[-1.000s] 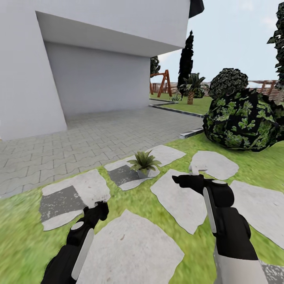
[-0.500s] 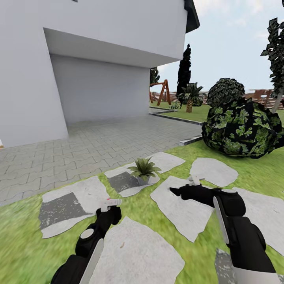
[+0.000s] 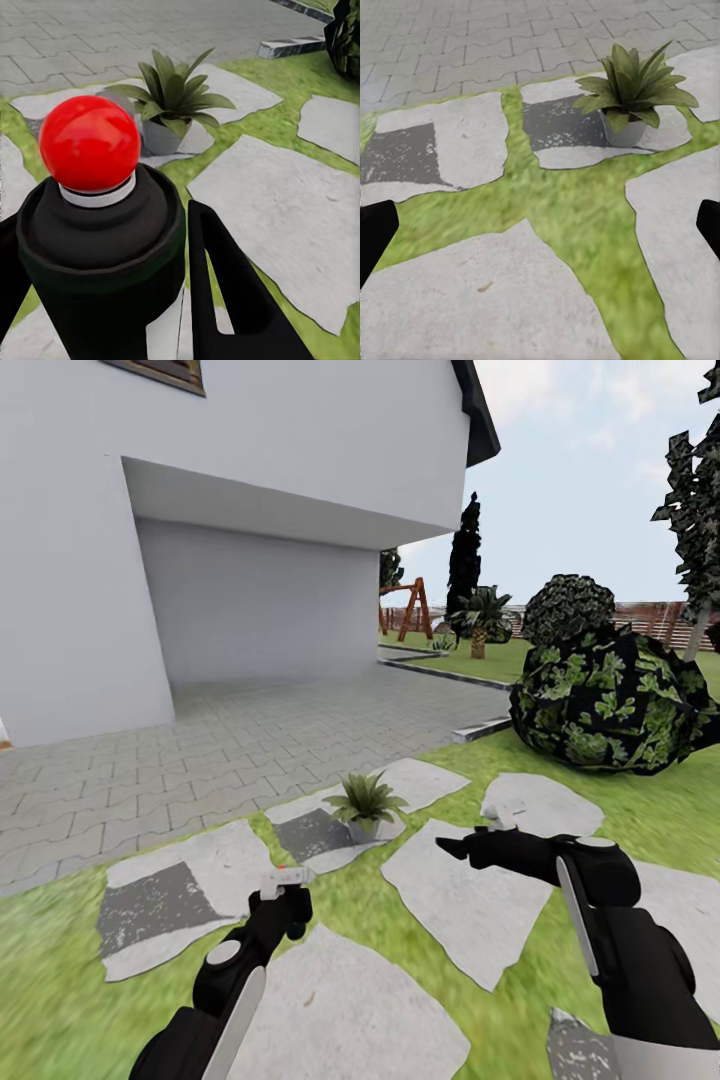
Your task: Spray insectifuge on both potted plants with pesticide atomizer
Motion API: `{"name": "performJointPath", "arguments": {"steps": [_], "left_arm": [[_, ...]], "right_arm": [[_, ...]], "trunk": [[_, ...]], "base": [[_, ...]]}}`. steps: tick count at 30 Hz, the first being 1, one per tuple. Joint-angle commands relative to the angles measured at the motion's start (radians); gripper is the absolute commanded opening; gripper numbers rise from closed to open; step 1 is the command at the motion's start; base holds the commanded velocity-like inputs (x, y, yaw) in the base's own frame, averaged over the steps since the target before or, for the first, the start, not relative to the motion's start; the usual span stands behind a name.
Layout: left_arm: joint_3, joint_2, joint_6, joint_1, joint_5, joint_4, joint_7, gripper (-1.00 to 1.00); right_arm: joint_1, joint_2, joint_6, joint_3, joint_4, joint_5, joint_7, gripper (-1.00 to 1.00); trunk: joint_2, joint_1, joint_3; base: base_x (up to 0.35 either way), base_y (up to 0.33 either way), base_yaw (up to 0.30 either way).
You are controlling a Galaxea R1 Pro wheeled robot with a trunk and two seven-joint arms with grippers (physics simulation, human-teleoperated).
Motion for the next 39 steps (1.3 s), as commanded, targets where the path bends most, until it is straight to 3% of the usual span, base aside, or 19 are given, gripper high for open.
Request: {"name": "performJointPath", "arguments": {"steps": [1, 4, 10, 11, 16, 29, 35, 39], "left_arm": [[-0.002, 0.002, 0.006, -0.001, 0.009, -0.003, 0.009, -1.0], [-0.002, 0.004, 0.009, -0.001, 0.006, -0.006, 0.009, -1.0], [-0.004, 0.003, 0.03, 0.003, 0.001, -0.001, 0.01, -1.0], [-0.036, 0.039, 0.05, 0.049, 0.004, -0.003, -0.015, -1.0], [-0.039, 0.058, 0.065, 0.053, 0.004, -0.004, -0.02, -1.0], [-0.041, 0.048, 0.076, 0.056, 0.012, 0.014, -0.011, -1.0], [-0.041, 0.06, 0.14, 0.057, 0.054, 0.0, -0.021, -1.0], [-0.081, 0.06, 0.148, 0.061, 0.059, 0.002, -0.03, -1.0]], "right_arm": [[0.0, 0.001, 0.003, 0.001, -0.001, 0.011, 0.011, 1.0], [0.002, 0.002, 0.003, 0.003, -0.001, 0.011, 0.011, 1.0], [0.001, 0.002, 0.007, 0.002, -0.001, 0.011, 0.01, 1.0], [0.022, -0.012, 0.004, -0.039, -0.001, 0.011, 0.082, 1.0], [0.023, -0.016, -0.004, -0.068, -0.001, 0.012, 0.101, 1.0], [0.022, -0.015, -0.009, -0.074, -0.001, 0.011, 0.109, 1.0], [0.022, -0.016, -0.008, -0.073, -0.001, 0.011, 0.11, 1.0], [0.022, -0.015, -0.008, -0.069, -0.001, 0.011, 0.111, 1.0]], "trunk": [[0.007, -0.004, 0.002], [0.028, -0.016, 0.011], [0.028, -0.016, 0.011], [0.028, -0.016, 0.011], [0.028, -0.016, 0.011], [0.028, -0.016, 0.011], [0.028, -0.016, 0.011], [0.028, -0.016, 0.011]], "base": [[0.0, 0.0, 0.0], [0.0, 0.0, 0.0], [0.0, 0.0, 0.0], [0.321, 0.0, 0.0], [0.33, 0.0, 0.0], [0.124, 0.0, 0.0], [0.209, 0.05, 0.0], [0.31, 0.03, 0.0]]}}
